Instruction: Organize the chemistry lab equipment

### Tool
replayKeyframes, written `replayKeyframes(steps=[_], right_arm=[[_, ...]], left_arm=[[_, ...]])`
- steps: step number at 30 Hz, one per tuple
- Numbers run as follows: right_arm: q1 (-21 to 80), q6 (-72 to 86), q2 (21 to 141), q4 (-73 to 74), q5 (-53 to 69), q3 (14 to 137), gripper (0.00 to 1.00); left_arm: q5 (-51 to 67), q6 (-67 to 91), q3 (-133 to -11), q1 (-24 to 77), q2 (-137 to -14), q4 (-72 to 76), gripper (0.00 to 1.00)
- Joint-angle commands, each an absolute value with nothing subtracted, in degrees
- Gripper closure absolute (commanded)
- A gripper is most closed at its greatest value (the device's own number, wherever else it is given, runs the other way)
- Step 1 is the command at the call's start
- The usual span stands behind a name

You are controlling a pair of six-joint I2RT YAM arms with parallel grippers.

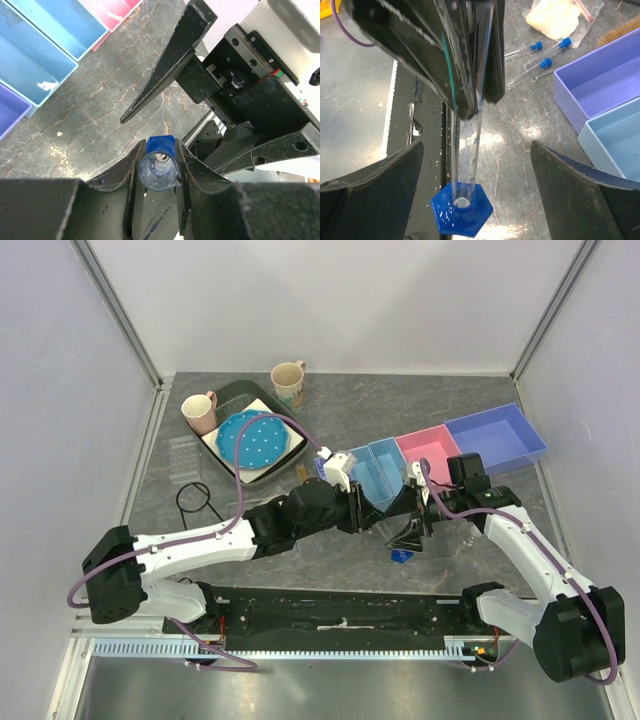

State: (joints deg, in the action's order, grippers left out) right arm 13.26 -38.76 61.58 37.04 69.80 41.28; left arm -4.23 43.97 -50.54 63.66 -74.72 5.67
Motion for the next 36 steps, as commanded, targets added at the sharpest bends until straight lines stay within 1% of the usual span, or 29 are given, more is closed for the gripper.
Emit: replayKeyframes(steps=[1, 3, 4, 6, 7, 9, 10, 12, 13, 15, 19, 20, 21, 22, 23, 25, 26, 28, 31, 36], right_arm=[[14.24, -32.44, 61.78, 29.71, 72.16, 41.48, 0.1], [14.41, -29.54, 62.49, 28.04, 72.51, 41.48, 0.15], [14.94, -28.66, 62.75, 27.6, 72.51, 41.4, 0.2], [15.55, -26.46, 63.89, 26.37, 72.86, 41.31, 0.25], [16.25, -26.02, 64.42, 26.11, 72.86, 41.48, 0.31], [16.96, -24.88, 65.74, 25.84, 72.95, 42.01, 0.4], [17.48, -24.61, 66.26, 25.93, 72.69, 42.19, 0.48], [18.1, -24.17, 67.41, 25.93, 71.99, 42.63, 0.55], [18.63, -24.08, 67.59, 26.01, 71.63, 42.8, 0.6], [19.25, -24.08, 67.68, 25.93, 71.46, 42.98, 0.65], [19.42, -24.08, 67.76, 25.93, 70.84, 43.5, 0.78], [19.42, -24.17, 67.76, 26.01, 70.58, 43.42, 0.8], [19.34, -24.17, 67.68, 25.93, 70.23, 43.5, 0.81], [19.42, -24.17, 67.59, 25.93, 69.79, 43.68, 0.82], [19.42, -24.17, 67.33, 25.93, 69.0, 43.59, 0.82], [19.34, -24.17, 67.06, 25.93, 68.21, 43.77, 0.82], [19.34, -24.17, 67.06, 25.93, 67.16, 43.77, 0.82], [19.25, -24.08, 67.24, 26.02, 66.27, 44.12, 0.82], [18.46, -24.08, 67.15, 26.28, 63.99, 44.73, 0.81], [15.3, -23.29, 66.97, 26.89, 58.98, 47.45, 0.79]], left_arm=[[-3.25, 46.76, -51.5, 63.54, -76.46, 10.63, 0.84], [-3.86, 46.76, -51.77, 63.54, -77.08, 10.55, 0.84], [-4.13, 46.76, -51.85, 63.54, -77.17, 10.46, 0.84], [-5.09, 46.58, -52.03, 63.54, -77.43, 10.46, 0.84], [-5.45, 46.5, -52.03, 63.54, -77.34, 10.46, 0.84], [-6.5, 46.06, -52.21, 63.54, -77.43, 10.37, 0.84], [-6.85, 45.97, -52.29, 63.54, -77.17, 10.28, 0.84], [-7.47, 45.7, -52.21, 63.54, -77.17, 10.37, 0.84], [-7.73, 45.62, -52.12, 63.63, -76.99, 10.37, 0.84], [-8.35, 45.44, -52.12, 63.54, -76.91, 10.46, 0.84], [-8.88, 45.18, -51.86, 63.54, -76.2, 10.28, 0.83], [-8.88, 45.18, -51.68, 63.54, -75.94, 10.28, 0.81], [-8.96, 45.18, -51.24, 63.46, -75.59, 10.28, 0.77], [-8.96, 45.18, -50.98, 63.37, -75.41, 10.2, 0.7], [-8.96, 45.18, -50.8, 63.37, -75.06, 10.2, 0.55], [-8.79, 45.0, -50.1, 63.19, -73.74, 9.93, 0.43], [-8.7, 44.56, -50.01, 62.93, -73.04, 9.67, 0.34], [-8.88, 43.69, -50.01, 62.93, -70.67, 7.74, 0.26], [-10.63, 40.62, -50.54, 62.75, -66.54, 2.39, 0.22], [-15.64, 31.92, -52.2, 62.05, -58.46, -8.86, 0.2]])
